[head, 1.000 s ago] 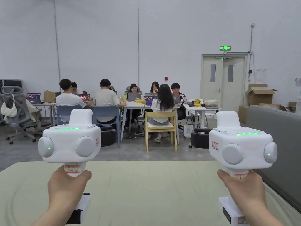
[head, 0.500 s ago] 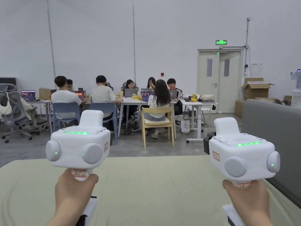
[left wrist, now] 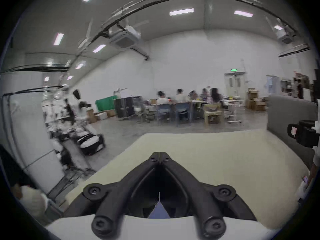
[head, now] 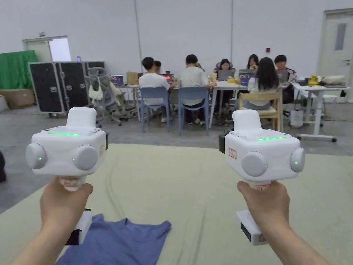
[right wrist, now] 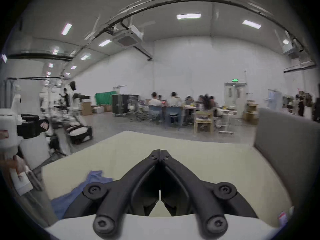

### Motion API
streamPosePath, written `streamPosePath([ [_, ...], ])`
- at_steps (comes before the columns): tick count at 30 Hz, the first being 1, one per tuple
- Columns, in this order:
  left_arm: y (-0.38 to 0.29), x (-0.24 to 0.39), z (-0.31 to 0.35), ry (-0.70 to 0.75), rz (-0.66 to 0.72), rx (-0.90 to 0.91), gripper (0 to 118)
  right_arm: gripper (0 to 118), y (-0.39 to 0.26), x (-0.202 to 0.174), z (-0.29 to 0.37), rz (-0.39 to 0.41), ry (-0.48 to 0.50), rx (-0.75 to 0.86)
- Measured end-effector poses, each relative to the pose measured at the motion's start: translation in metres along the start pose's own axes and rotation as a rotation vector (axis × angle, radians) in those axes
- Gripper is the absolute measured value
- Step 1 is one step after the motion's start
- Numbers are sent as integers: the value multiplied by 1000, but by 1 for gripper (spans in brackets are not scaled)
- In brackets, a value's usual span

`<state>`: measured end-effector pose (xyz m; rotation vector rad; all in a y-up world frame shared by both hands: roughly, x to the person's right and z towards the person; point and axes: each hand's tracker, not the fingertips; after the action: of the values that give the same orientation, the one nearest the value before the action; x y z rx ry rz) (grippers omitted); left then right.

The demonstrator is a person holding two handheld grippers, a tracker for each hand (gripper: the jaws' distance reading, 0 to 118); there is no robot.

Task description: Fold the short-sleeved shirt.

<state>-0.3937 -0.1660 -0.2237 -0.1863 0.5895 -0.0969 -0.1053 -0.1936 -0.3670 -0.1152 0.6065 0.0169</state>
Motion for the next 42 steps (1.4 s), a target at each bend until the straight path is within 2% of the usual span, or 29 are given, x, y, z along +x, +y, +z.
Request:
streamPosePath([
  [3, -19, -66, 13, 123, -4, -51, 0, 3, -8, -55, -28, -53, 99, -21],
  [7, -39, -120, 22, 201, 16, -92, 0, 3, -12, -99, -43, 2, 148, -36],
  [10, -47, -131, 17, 211, 31, -107, 0, 3, -12, -106, -51, 6, 156, -39],
  [14, -60, -112, -17, 159, 10, -152, 3, 3, -15, -93, -57, 29, 141, -47],
  [15, -65, -105, -28, 120, 14, -182, 35, 3, -17, -87, -60, 40, 134, -52],
  [16, -75, -96, -45, 62, 32, -236, 78, 3, -21, -79, -64, 54, 122, -59],
  [17, -88, -85, -61, -4, 55, -269, 96, 3, -28, -69, -63, 64, 110, -69],
  [27, -261, 72, -241, -195, -4, -693, 96, 3, -127, 48, -108, 117, -33, -287],
  [33, -347, 135, -289, -220, -149, -880, 95, 3, -194, 99, -126, 10, -62, -431],
  [34, -345, 132, -282, -199, -140, -795, 83, 3, -204, 105, -127, -7, -61, -447],
  [35, -336, 129, -261, -234, -100, -723, 60, 3, -214, 110, -127, -14, -54, -456],
  [36, -336, 125, -261, -275, -82, -731, 13, 3, -222, 113, -126, -22, -52, -465],
  [37, -332, 118, -263, -294, -65, -746, 0, 3, -228, 112, -122, -37, -47, -477],
  [39, -329, 88, -273, -207, -8, -737, 0, 3, -240, 118, -113, -91, -30, -489],
  [40, -331, 74, -280, -275, 131, -788, 0, 3, -243, 119, -109, -114, -24, -493],
  [42, -334, 67, -283, -264, 226, -807, 0, 3, -247, 123, -98, -126, -17, -491],
])
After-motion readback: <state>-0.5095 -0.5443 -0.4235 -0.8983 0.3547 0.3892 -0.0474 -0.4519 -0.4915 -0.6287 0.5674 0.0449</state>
